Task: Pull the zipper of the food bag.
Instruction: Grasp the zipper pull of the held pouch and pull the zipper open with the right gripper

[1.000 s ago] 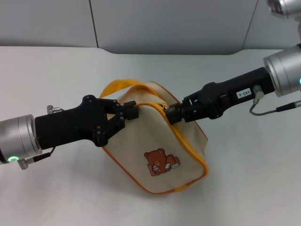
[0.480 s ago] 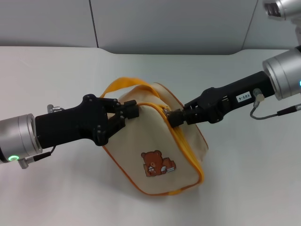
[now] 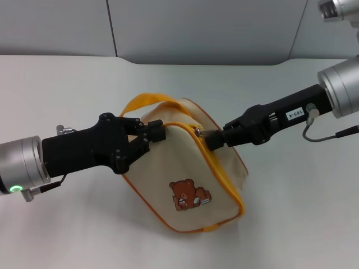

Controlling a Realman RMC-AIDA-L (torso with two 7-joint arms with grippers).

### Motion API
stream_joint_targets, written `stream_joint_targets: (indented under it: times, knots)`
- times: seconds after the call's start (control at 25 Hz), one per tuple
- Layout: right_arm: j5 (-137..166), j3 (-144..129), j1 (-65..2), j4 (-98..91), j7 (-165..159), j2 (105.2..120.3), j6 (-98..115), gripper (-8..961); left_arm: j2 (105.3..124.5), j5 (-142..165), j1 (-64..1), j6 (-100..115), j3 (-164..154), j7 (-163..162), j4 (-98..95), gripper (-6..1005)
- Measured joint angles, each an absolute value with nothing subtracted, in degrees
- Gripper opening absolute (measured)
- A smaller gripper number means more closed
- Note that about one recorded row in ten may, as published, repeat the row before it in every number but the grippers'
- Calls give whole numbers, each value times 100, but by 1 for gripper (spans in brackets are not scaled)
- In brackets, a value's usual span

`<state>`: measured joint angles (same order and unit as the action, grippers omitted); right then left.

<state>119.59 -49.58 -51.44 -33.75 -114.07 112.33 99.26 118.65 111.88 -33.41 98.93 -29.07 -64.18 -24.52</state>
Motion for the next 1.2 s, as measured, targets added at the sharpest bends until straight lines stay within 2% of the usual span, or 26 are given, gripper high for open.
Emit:
stream_joint_targets:
  times: [0.12,0.32,0.76,1.08,1.2]
  knots:
    - [11949,-4933,-5156,-3381,-11408,11234,9932,22,11865,11187,-3340,9888,-2908,-6425,-2452,57]
    - [11937,-4925,-5196,-3395,-11412,11236,9945,106,11865,11187,-3339,9882,-2909,-6425,-2452,57]
    - [11841,-4904,-5204,-3465,-11434,11242,9892,160,11865,11187,-3339,9846,-2909,-6401,-2452,52]
    - [11771,-4773,-5189,-3533,-11756,11219,9940,162,11865,11188,-3322,9831,-2871,-6387,-2452,51]
    - [11769,-4759,-5194,-3533,-11857,11197,9933,122,11865,11188,-3321,9827,-2870,-6387,-2452,51]
